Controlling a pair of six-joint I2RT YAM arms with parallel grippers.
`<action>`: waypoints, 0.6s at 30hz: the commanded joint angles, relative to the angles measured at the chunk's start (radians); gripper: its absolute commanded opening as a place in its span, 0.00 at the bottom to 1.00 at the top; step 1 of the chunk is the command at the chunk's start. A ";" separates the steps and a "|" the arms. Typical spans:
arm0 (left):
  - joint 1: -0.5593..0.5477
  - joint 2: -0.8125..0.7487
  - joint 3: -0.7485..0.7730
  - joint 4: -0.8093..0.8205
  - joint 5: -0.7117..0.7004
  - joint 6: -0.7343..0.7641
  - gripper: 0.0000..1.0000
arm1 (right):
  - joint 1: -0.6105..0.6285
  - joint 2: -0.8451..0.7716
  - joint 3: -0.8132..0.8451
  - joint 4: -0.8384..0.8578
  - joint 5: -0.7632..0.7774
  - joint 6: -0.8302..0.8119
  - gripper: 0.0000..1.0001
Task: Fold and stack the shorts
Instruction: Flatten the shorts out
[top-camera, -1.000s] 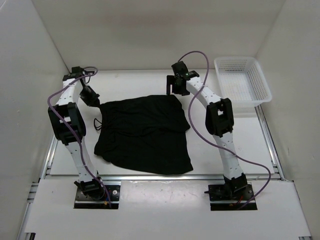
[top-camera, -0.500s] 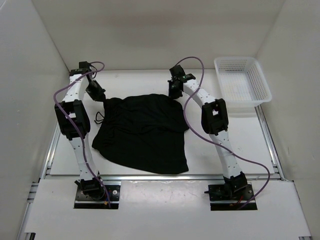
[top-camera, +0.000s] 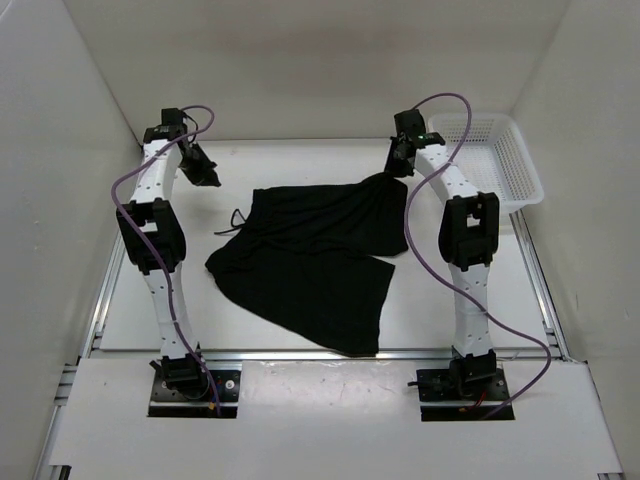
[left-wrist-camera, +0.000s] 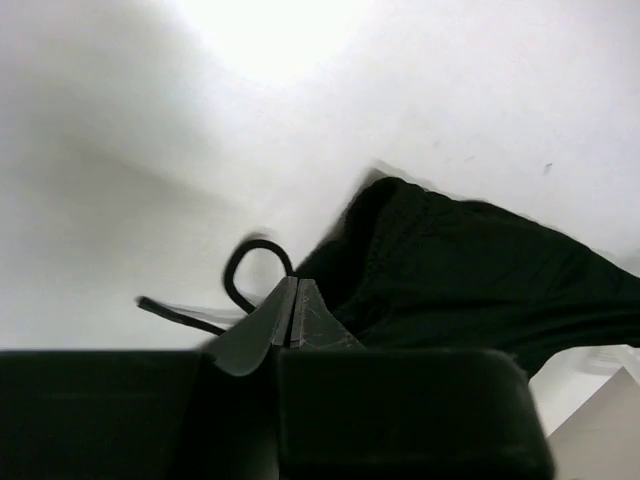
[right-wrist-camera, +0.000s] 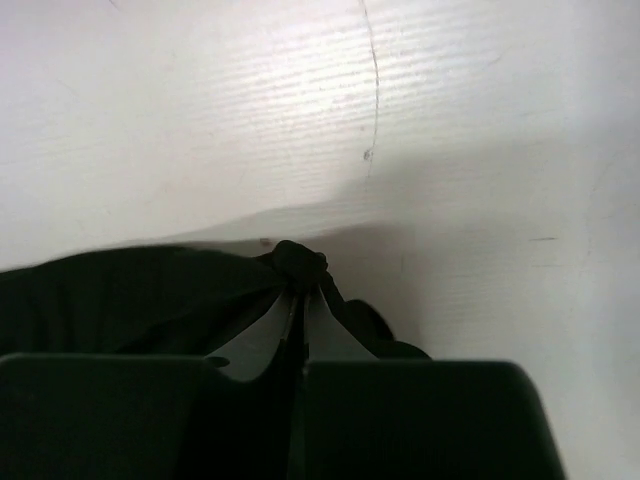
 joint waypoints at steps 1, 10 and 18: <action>-0.018 0.028 0.096 0.019 0.058 -0.002 0.10 | 0.025 -0.073 0.028 0.041 0.019 -0.034 0.00; -0.073 0.110 0.211 0.019 0.084 -0.002 0.10 | 0.016 -0.024 0.090 -0.042 0.025 -0.059 0.09; -0.094 -0.153 -0.044 -0.031 -0.100 0.082 0.53 | 0.036 -0.245 -0.149 0.010 0.186 -0.027 1.00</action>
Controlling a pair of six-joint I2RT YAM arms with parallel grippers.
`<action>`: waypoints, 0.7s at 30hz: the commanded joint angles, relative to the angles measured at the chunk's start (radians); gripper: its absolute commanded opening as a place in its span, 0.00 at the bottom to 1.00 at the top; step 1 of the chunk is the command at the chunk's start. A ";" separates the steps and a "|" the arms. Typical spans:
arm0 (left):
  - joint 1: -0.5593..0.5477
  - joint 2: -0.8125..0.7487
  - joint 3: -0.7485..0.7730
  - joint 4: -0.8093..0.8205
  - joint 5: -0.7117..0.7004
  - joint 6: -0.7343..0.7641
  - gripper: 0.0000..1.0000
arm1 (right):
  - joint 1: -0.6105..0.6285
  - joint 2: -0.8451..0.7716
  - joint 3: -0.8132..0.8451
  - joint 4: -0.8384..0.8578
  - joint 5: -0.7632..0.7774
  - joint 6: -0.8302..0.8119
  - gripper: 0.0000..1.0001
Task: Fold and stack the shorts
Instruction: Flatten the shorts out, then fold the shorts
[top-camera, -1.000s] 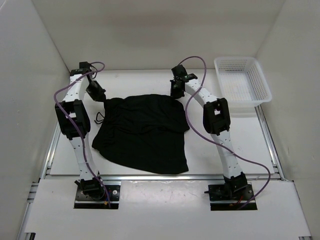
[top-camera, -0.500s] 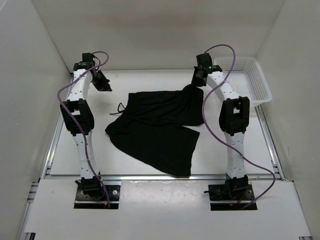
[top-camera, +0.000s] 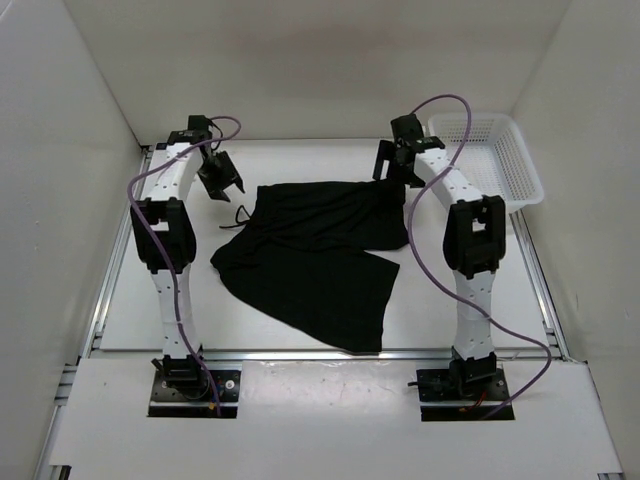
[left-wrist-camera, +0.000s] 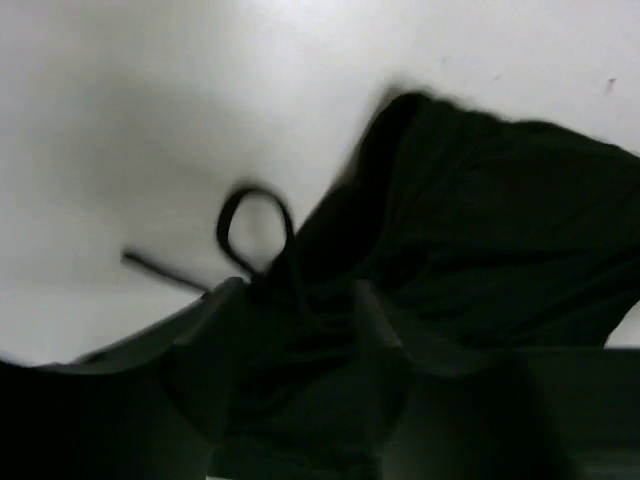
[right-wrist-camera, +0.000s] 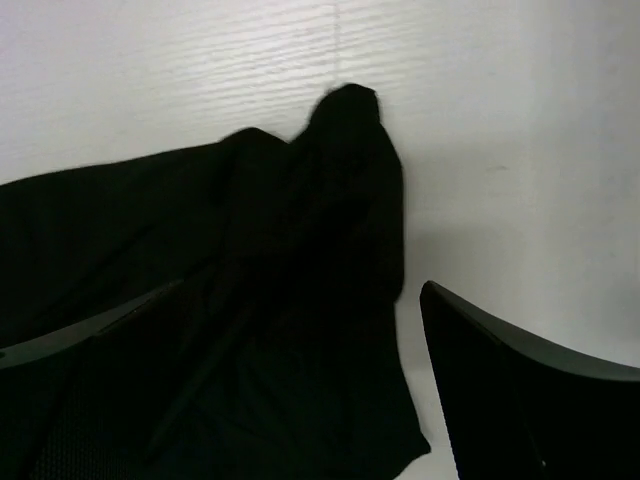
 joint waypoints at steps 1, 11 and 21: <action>0.012 -0.254 -0.123 -0.032 -0.114 0.040 0.64 | 0.028 -0.218 -0.143 0.065 0.119 0.003 1.00; 0.089 -0.689 -0.894 0.129 -0.090 -0.038 0.86 | 0.161 -0.779 -0.772 0.091 0.060 0.095 0.85; 0.089 -0.589 -1.060 0.246 -0.069 -0.093 0.83 | 0.804 -0.933 -1.106 -0.092 0.136 0.346 0.81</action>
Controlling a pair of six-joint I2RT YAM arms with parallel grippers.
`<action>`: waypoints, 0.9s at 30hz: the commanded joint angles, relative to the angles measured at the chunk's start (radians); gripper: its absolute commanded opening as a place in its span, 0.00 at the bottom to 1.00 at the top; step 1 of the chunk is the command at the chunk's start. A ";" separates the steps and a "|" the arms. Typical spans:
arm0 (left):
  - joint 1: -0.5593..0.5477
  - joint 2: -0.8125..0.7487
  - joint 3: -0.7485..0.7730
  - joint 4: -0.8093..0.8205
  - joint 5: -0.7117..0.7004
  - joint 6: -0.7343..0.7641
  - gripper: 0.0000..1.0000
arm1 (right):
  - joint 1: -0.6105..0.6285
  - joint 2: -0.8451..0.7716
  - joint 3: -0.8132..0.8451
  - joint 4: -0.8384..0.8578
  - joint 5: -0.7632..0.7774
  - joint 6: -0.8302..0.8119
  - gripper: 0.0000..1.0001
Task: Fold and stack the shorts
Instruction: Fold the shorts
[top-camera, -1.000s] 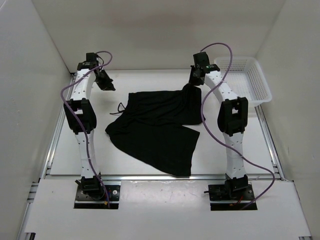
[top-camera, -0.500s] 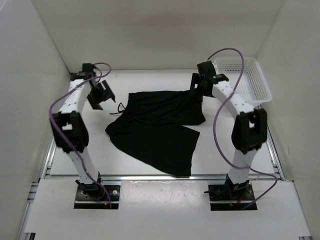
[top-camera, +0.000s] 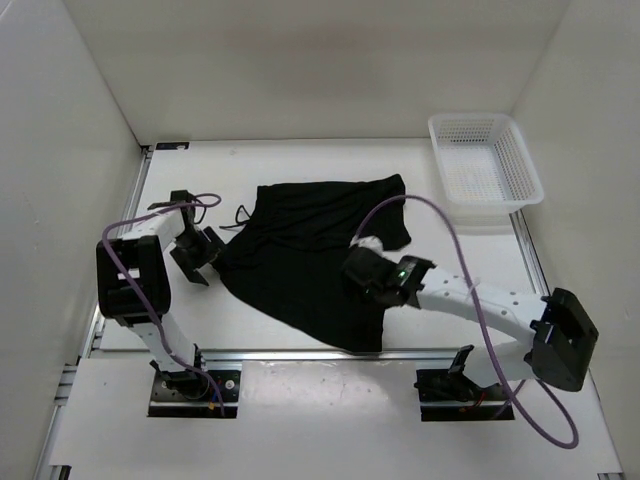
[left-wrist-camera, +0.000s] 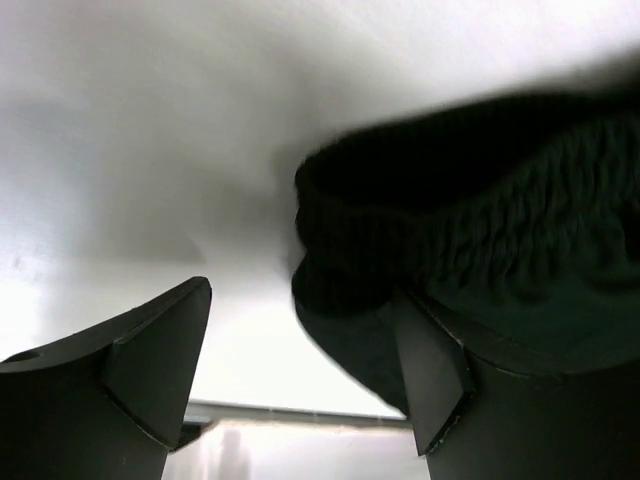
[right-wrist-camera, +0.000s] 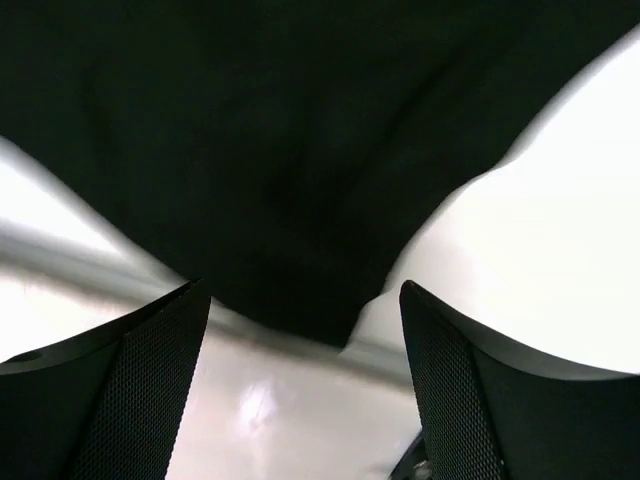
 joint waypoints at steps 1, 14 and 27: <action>-0.013 0.027 0.032 0.087 0.013 -0.024 0.82 | 0.145 0.033 0.007 -0.071 0.044 0.112 0.81; -0.022 0.042 0.028 0.097 -0.027 -0.033 0.10 | 0.261 0.288 -0.029 0.018 -0.024 0.110 0.69; -0.022 -0.240 -0.179 0.097 -0.006 -0.062 0.10 | 0.261 0.233 -0.143 0.055 0.013 0.167 0.00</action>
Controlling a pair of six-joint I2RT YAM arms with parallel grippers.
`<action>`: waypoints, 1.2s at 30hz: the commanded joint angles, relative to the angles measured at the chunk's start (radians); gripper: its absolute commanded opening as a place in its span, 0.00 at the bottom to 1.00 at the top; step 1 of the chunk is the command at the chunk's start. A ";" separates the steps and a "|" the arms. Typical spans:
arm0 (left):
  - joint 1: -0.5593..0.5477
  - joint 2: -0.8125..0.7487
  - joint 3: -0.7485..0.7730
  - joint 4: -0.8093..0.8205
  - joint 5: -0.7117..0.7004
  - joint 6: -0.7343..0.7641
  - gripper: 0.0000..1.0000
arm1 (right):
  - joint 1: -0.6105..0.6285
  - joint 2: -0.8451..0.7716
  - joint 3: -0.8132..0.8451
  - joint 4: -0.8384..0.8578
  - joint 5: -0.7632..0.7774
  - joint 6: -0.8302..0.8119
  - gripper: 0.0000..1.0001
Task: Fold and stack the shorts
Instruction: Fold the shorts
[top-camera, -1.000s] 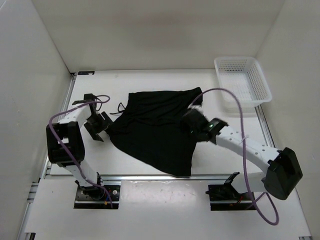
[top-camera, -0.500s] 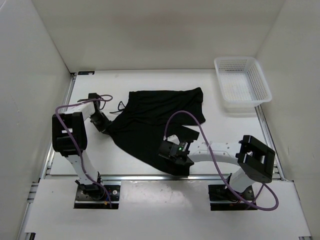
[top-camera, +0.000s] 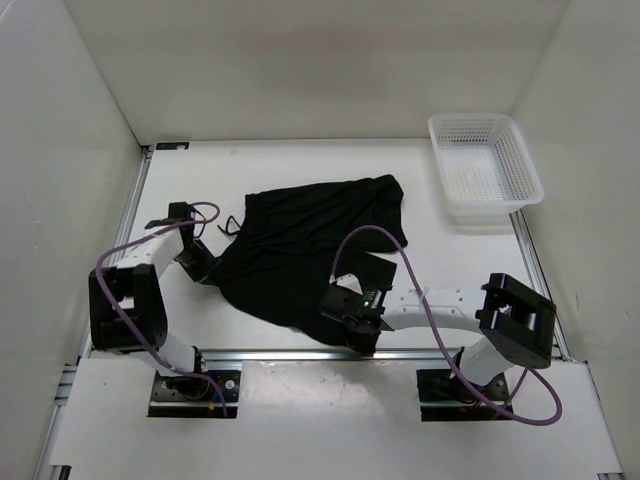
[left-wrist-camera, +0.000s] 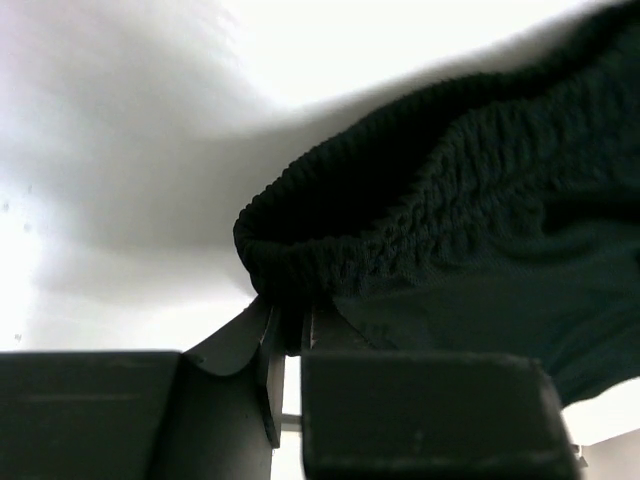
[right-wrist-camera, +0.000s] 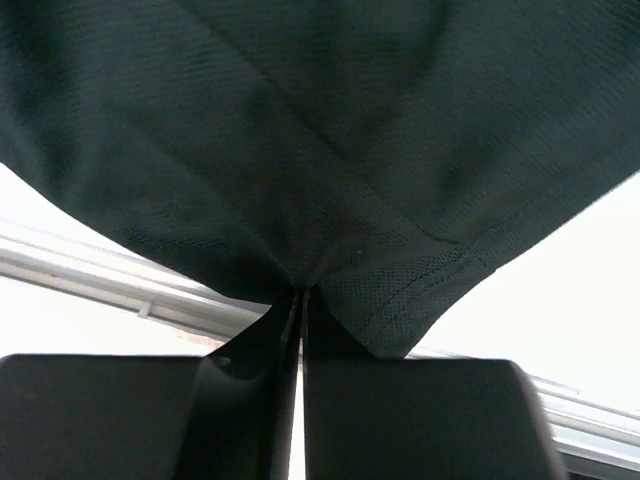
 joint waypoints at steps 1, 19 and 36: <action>-0.003 -0.113 -0.010 -0.004 0.014 -0.005 0.10 | 0.002 -0.029 -0.064 -0.058 0.089 0.052 0.00; -0.084 0.084 0.572 -0.149 0.076 -0.050 0.10 | -0.414 -0.165 0.316 -0.108 0.432 -0.331 0.00; -0.128 0.793 1.525 -0.263 0.148 -0.112 0.10 | -0.827 0.559 1.089 0.068 0.278 -0.642 0.00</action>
